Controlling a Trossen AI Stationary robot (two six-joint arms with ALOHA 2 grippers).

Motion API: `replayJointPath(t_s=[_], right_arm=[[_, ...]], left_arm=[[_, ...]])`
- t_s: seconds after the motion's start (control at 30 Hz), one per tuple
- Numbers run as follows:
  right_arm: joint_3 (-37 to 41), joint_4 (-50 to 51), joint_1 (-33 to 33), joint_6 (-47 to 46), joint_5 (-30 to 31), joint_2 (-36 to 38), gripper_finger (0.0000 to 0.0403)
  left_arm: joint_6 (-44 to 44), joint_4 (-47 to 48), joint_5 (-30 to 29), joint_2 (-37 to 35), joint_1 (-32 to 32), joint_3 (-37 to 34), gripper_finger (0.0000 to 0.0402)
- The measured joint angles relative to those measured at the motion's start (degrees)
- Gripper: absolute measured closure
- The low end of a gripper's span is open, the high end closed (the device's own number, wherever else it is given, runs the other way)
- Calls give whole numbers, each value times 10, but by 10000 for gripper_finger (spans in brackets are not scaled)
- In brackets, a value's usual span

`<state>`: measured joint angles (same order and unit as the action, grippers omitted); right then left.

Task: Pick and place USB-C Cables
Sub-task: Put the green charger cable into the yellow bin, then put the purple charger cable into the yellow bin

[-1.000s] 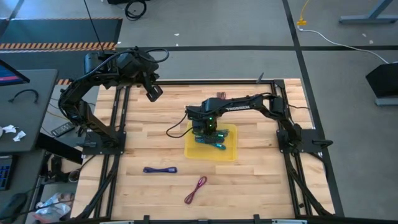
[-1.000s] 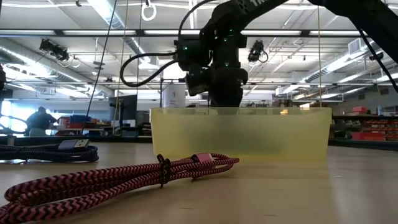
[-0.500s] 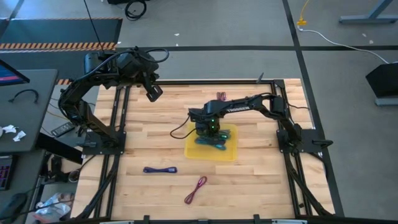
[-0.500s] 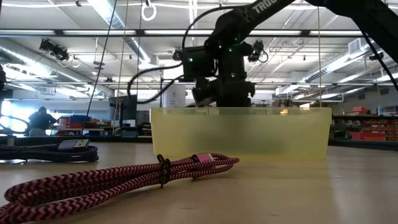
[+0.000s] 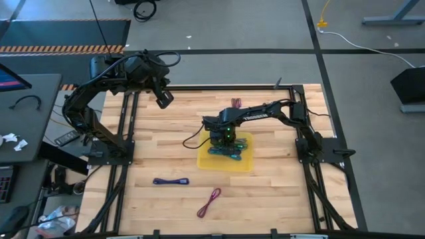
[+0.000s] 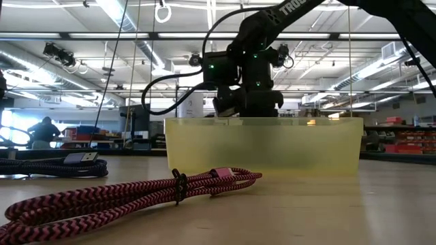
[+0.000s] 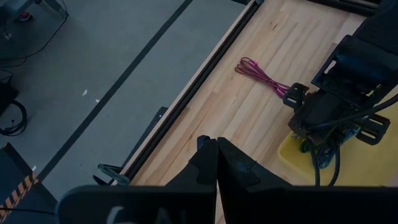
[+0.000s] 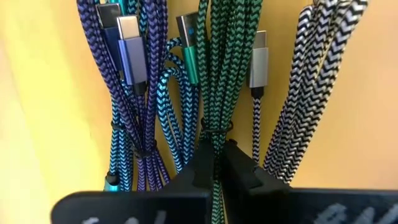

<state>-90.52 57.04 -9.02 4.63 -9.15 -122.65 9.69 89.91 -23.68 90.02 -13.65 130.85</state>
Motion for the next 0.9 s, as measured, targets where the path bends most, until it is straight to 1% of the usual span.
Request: replayJointPath(t_s=[0.07, 0.27, 0.37, 0.7, 0.9], right_arm=[[0, 0, 0, 0, 0, 0, 377], [0, 1, 7, -2, -6, 0, 308], [-2, 8, 8, -2, -12, 3, 289], [-65, 49, 2, 16, 12, 32, 280], [-122, 116, -13, 31, 92, 69, 279]], left_arm=[[0, 0, 0, 0, 0, 0, 397], [0, 0, 0, 0, 0, 0, 397], [0, 0, 0, 0, 0, 0, 397], [1, 0, 0, 0, 0, 0, 397], [1, 1, 0, 0, 3, 0, 397]])
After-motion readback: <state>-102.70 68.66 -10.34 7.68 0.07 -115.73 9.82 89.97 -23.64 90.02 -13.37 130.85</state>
